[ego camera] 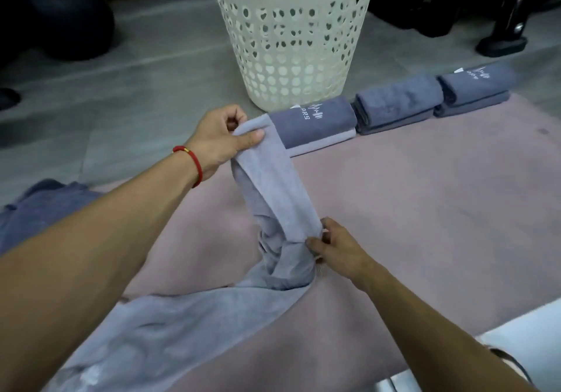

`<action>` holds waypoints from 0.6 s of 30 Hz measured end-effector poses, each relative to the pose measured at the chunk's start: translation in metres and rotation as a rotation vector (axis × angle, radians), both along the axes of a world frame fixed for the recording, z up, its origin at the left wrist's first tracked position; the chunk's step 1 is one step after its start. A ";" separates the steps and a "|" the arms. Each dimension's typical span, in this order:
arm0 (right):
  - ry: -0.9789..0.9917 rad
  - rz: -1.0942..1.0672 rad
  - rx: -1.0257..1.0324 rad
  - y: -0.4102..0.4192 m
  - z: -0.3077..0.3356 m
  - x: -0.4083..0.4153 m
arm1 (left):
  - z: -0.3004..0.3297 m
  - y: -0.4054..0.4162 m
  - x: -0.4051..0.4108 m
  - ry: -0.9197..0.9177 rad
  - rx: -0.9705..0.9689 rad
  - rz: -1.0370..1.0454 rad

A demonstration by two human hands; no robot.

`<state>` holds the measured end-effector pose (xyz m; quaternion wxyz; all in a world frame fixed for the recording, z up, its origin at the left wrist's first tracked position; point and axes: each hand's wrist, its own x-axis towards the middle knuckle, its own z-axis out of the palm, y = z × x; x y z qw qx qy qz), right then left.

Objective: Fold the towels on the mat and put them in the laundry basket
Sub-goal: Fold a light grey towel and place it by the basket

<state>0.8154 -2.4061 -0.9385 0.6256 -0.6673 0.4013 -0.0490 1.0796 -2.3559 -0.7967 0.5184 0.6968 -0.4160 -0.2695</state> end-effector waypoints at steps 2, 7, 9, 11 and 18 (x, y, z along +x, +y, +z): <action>-0.022 -0.093 0.024 -0.003 -0.009 -0.003 | -0.015 0.009 0.007 0.017 0.021 0.032; -0.105 -0.101 -0.127 -0.026 0.023 -0.013 | -0.037 0.033 0.022 0.182 0.068 0.141; -0.173 -0.060 -0.095 -0.032 0.038 -0.016 | -0.041 0.037 0.027 0.329 0.036 0.210; -0.204 0.000 -0.060 -0.033 0.049 -0.016 | -0.043 0.040 0.029 0.397 -0.006 0.232; -0.188 0.153 0.121 -0.048 0.074 -0.025 | -0.024 0.038 0.044 0.222 -0.141 0.253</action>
